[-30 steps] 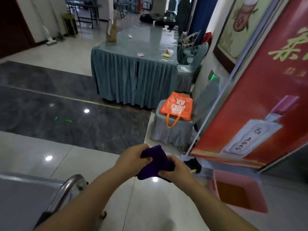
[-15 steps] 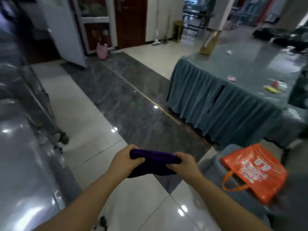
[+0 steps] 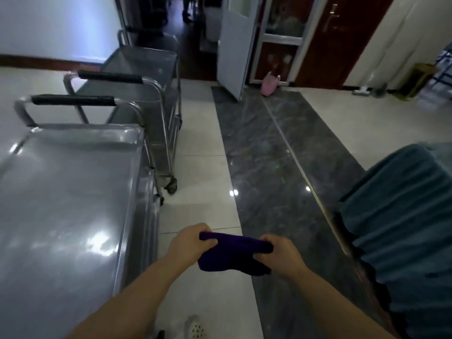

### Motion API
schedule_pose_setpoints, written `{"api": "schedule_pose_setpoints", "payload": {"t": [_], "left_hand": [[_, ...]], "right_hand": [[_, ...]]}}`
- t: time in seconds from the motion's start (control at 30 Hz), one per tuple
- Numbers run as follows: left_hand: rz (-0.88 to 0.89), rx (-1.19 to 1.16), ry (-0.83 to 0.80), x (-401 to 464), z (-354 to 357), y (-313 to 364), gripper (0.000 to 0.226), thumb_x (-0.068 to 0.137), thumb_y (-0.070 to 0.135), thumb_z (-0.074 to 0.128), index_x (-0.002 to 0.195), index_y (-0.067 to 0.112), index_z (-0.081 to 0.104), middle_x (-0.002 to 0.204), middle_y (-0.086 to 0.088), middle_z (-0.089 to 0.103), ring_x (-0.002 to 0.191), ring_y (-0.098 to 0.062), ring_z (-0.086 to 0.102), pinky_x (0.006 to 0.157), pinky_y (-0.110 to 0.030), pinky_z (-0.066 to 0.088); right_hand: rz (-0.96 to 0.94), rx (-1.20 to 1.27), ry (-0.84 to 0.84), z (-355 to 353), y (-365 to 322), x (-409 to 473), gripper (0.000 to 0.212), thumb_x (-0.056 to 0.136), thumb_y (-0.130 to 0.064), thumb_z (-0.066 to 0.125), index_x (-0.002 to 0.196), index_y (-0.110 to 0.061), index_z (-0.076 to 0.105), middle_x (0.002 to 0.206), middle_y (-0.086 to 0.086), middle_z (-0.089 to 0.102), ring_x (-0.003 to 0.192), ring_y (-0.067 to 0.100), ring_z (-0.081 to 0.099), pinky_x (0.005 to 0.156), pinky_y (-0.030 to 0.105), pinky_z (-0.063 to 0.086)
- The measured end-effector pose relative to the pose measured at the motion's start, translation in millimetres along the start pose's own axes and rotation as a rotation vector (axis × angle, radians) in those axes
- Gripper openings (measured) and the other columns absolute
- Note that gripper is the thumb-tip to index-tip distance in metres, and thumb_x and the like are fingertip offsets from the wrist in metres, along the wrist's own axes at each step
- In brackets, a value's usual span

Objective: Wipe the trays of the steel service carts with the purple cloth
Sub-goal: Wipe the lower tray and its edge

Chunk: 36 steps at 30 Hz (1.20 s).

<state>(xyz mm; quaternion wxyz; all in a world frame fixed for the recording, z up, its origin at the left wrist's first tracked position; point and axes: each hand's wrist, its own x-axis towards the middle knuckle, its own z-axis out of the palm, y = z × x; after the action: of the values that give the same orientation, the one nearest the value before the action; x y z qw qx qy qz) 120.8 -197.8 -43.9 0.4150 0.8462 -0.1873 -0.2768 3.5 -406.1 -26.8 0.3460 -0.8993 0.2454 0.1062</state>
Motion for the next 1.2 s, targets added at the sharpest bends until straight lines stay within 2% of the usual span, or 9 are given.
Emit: {"api": "schedule_pose_setpoints", "payload": {"t": [0.13,0.3,0.37,0.43,0.57,0.67,0.9,1.1,1.2], "left_hand": [[-0.063,0.005,0.068,42.2,-36.5,-4.1,0.008,0.086,0.022,0.066,0.079,0.021,0.061,0.082,0.002,0.066,0.075,-0.010,0.061,0.065,-0.022,0.045],[-0.178,0.084,0.173,72.4,-81.8,-22.6,0.003,0.088,0.024,0.061,0.086,0.025,0.060,0.084,0.006,0.064,0.079,-0.009,0.061,0.071,-0.027,0.049],[-0.236,0.104,0.222,81.1,-95.5,-34.9,0.009,0.089,0.024,0.060,0.082,0.030,0.056,0.080,0.012,0.059,0.076,-0.003,0.057,0.065,-0.019,0.046],[-0.301,0.106,0.279,89.6,-104.9,-45.8,0.022,0.090,0.023,0.057,0.075,0.035,0.047,0.075,0.014,0.055,0.072,0.000,0.053,0.056,-0.013,0.036],[-0.446,0.117,0.354,119.9,-114.9,-64.8,0.029,0.092,0.020,0.050,0.073,0.037,0.036,0.072,0.017,0.046,0.072,-0.001,0.048,0.053,-0.012,0.033],[-0.548,0.103,0.453,159.8,-116.0,-70.1,0.028,0.093,0.019,0.048,0.072,0.033,0.035,0.070,0.016,0.042,0.069,-0.003,0.047,0.052,-0.013,0.030],[-0.741,-0.033,0.570,226.8,-105.1,-73.2,0.019,0.094,0.024,0.051,0.081,0.032,0.041,0.086,0.013,0.049,0.084,-0.006,0.050,0.055,-0.014,0.029],[-0.861,-0.155,0.613,255.5,-79.8,-92.8,0.012,0.094,0.020,0.050,0.087,0.031,0.049,0.092,0.010,0.054,0.083,-0.005,0.048,0.052,-0.009,0.028],[-0.892,-0.179,0.646,264.3,-56.7,-116.1,0.012,0.093,0.022,0.050,0.092,0.033,0.053,0.091,0.013,0.052,0.084,-0.004,0.051,0.056,-0.012,0.030]], "right_hand": [[-0.094,-0.057,-0.057,-16.3,-40.3,72.5,0.022,0.081,-0.019,0.069,0.077,-0.035,0.055,0.080,-0.012,0.063,0.076,0.003,0.061,0.067,0.021,0.053],[-0.269,-0.080,-0.187,-11.6,-94.0,157.5,0.023,0.079,-0.016,0.071,0.073,-0.028,0.053,0.082,-0.010,0.055,0.073,0.001,0.053,0.060,0.011,0.043],[-0.315,-0.047,-0.249,0.3,-117.8,194.1,0.021,0.076,-0.014,0.070,0.073,-0.025,0.053,0.081,-0.007,0.056,0.072,0.004,0.053,0.061,0.014,0.044],[-0.333,0.002,-0.335,14.5,-141.3,230.5,0.016,0.074,-0.012,0.068,0.074,-0.020,0.054,0.078,-0.004,0.059,0.071,0.007,0.055,0.061,0.018,0.045],[-0.424,-0.016,-0.553,41.5,-183.4,305.2,0.019,0.069,-0.016,0.064,0.069,-0.017,0.046,0.068,-0.003,0.053,0.064,0.007,0.049,0.058,0.022,0.038],[-0.494,-0.084,-0.698,55.3,-207.1,373.8,0.024,0.073,-0.008,0.063,0.067,-0.017,0.042,0.065,-0.004,0.048,0.058,0.005,0.044,0.051,0.015,0.034],[-0.628,-0.269,-0.909,70.0,-236.4,472.1,0.022,0.077,-0.008,0.065,0.073,-0.027,0.054,0.074,-0.005,0.059,0.067,0.004,0.055,0.055,0.011,0.040],[-0.701,-0.386,-1.039,91.3,-225.9,504.1,0.016,0.078,-0.012,0.062,0.063,-0.015,0.059,0.064,-0.001,0.055,0.060,0.007,0.052,0.058,0.024,0.040],[-0.685,-0.427,-1.093,112.9,-205.6,515.0,0.016,0.079,-0.010,0.062,0.064,-0.016,0.063,0.064,-0.003,0.057,0.062,0.006,0.053,0.060,0.023,0.040]]}}
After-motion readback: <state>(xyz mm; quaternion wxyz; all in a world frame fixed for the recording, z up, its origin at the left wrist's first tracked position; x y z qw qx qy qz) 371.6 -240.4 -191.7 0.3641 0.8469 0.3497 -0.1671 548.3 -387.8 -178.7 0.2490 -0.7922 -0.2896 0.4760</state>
